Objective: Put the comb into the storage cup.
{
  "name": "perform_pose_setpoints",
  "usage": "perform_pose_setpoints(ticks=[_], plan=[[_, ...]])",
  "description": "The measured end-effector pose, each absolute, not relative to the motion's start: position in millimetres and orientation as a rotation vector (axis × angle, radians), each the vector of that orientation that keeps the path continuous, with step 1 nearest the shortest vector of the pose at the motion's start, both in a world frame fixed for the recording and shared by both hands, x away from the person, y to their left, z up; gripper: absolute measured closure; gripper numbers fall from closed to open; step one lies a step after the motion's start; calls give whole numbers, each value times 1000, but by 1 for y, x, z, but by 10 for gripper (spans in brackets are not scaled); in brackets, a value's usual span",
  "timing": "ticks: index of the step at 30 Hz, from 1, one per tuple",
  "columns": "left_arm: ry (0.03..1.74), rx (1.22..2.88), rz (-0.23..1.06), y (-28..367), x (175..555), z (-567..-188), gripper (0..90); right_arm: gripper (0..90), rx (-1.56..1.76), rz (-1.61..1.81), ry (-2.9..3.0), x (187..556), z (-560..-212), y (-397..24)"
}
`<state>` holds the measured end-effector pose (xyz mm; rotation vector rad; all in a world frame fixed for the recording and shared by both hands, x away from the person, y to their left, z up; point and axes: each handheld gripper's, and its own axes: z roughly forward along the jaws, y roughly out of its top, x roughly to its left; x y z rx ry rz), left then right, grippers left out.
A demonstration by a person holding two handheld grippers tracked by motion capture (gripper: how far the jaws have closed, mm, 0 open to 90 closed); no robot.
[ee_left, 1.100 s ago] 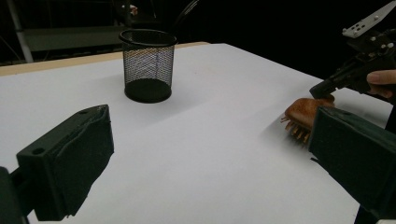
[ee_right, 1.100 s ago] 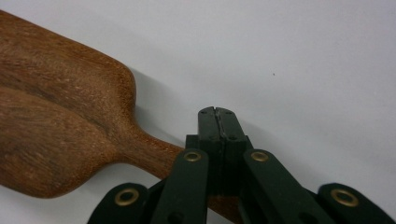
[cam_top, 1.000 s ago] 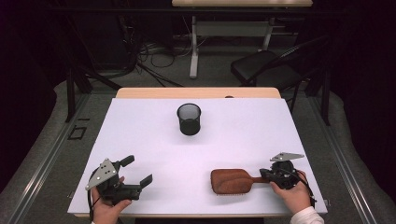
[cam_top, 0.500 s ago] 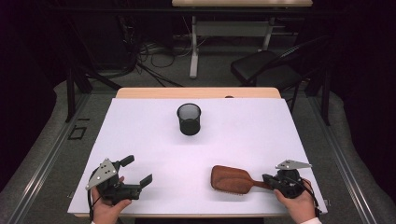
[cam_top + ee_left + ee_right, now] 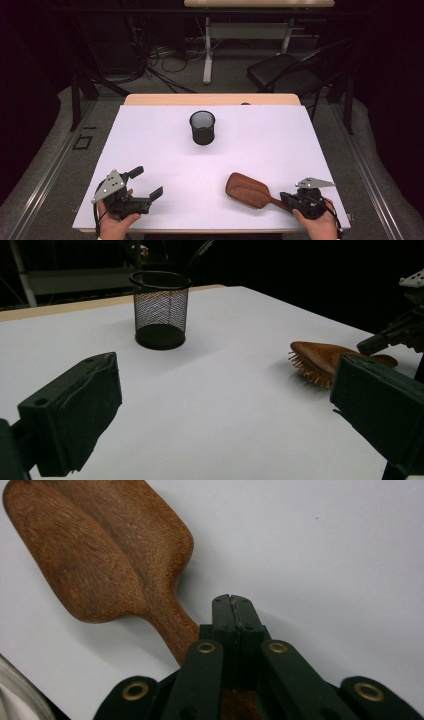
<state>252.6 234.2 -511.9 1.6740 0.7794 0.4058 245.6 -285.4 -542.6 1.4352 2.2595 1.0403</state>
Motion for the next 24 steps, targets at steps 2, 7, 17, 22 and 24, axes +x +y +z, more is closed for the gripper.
perform_pose_setpoints(ticks=[2,7,17,22,24], plan=[[781,1674,404,235,253,-512,4,900,1428,1038,2265,244,-542,-285],[784,1663,402,235,253,-512,4,900,1426,1031,2276,244,-543,-284],[786,1663,403,235,253,-512,4,900,1422,1032,2276,244,-544,-284],[787,1663,402,236,253,-512,4,900,1423,1035,2270,245,-544,-285],[786,1662,402,235,253,-512,4,898,1421,1039,2264,245,-544,-285]])
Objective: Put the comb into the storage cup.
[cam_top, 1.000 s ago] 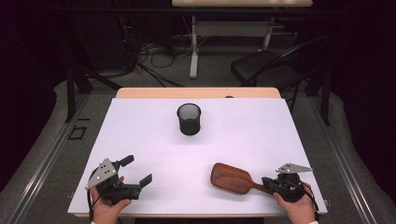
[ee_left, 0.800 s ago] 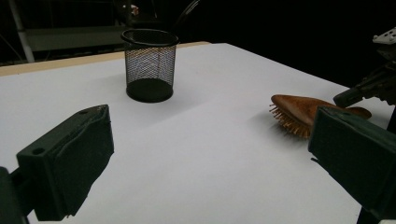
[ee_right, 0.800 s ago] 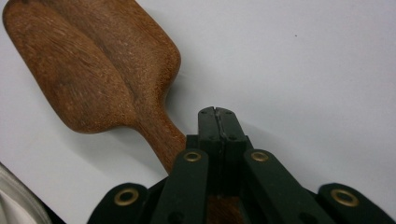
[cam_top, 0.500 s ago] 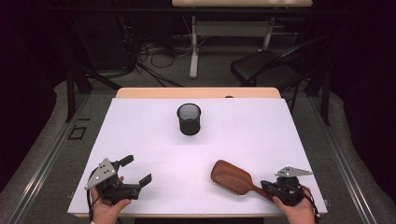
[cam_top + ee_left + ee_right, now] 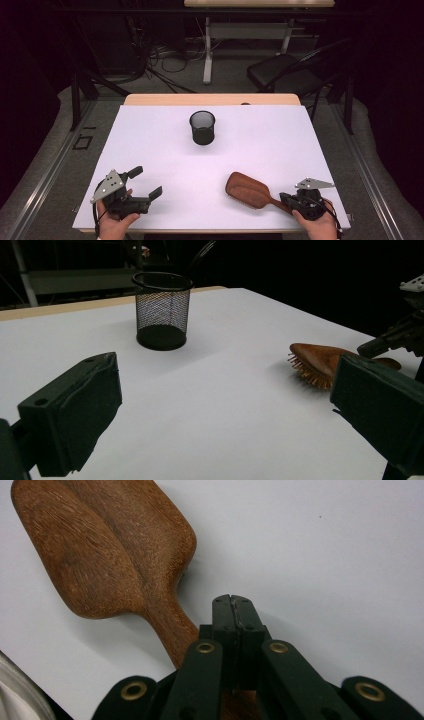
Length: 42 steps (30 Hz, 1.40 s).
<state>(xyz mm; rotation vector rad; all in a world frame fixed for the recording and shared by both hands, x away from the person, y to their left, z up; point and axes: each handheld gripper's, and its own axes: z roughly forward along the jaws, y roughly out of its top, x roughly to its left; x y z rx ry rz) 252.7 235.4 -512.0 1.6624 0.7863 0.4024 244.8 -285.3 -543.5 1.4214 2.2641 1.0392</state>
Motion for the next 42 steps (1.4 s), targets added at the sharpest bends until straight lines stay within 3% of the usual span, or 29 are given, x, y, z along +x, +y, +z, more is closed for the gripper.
perform_pose_setpoints(ticks=[10,24,34,42], plan=[[788,1663,404,236,252,-512,4,823,1420,1070,2220,245,-542,-288],[804,1642,402,238,253,-512,4,508,1396,1192,2150,247,-538,-292],[802,1640,401,239,252,-512,4,425,1336,1248,2140,248,-535,-291],[801,1644,402,240,252,-512,4,258,1314,1232,2155,251,-535,-290]])
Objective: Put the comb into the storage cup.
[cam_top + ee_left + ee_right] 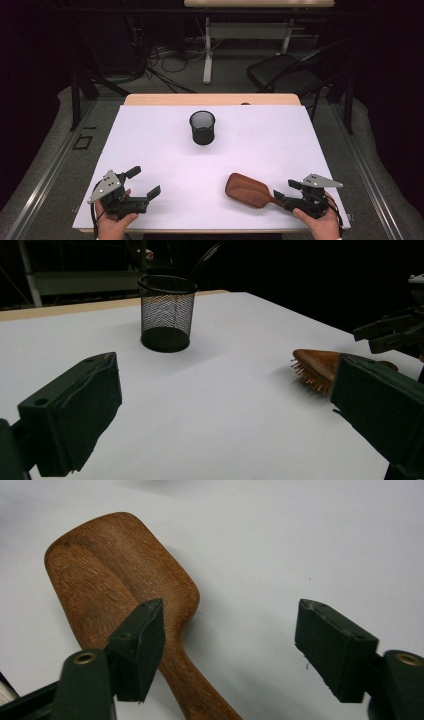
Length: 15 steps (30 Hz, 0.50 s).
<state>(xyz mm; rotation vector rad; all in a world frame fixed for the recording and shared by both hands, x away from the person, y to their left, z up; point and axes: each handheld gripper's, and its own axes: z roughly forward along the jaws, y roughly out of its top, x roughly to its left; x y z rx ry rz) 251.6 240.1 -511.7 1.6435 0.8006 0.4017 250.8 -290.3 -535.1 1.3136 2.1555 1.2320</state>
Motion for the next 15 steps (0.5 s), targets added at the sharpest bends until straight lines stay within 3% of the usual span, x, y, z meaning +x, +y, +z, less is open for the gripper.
perform_pose_setpoints(ticks=[8,11,15], plan=[[795,1662,412,237,251,-513,4,131,1295,1209,2204,256,-534,-287],[806,1665,409,238,252,-514,4,34,1291,1202,2220,257,-534,-284],[811,1662,404,237,254,-514,4,0,1284,1203,2237,259,-533,-283]])
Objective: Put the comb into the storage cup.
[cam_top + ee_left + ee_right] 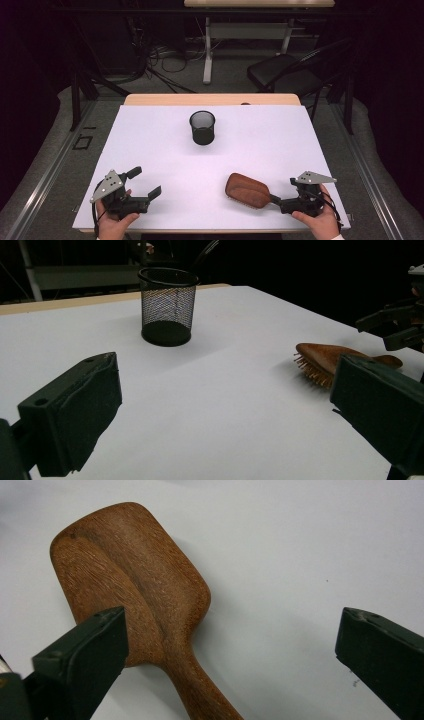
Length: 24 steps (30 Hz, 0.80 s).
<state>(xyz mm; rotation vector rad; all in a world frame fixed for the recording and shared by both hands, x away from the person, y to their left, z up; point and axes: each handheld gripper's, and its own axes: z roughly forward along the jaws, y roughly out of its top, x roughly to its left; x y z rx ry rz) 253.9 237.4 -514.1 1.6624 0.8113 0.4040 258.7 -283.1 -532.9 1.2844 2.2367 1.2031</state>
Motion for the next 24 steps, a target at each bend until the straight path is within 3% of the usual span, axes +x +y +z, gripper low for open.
perform_pose_setpoints(ticks=[24], plan=[[807,1660,411,237,253,-513,4,27,1115,1039,2360,266,-512,-271]])
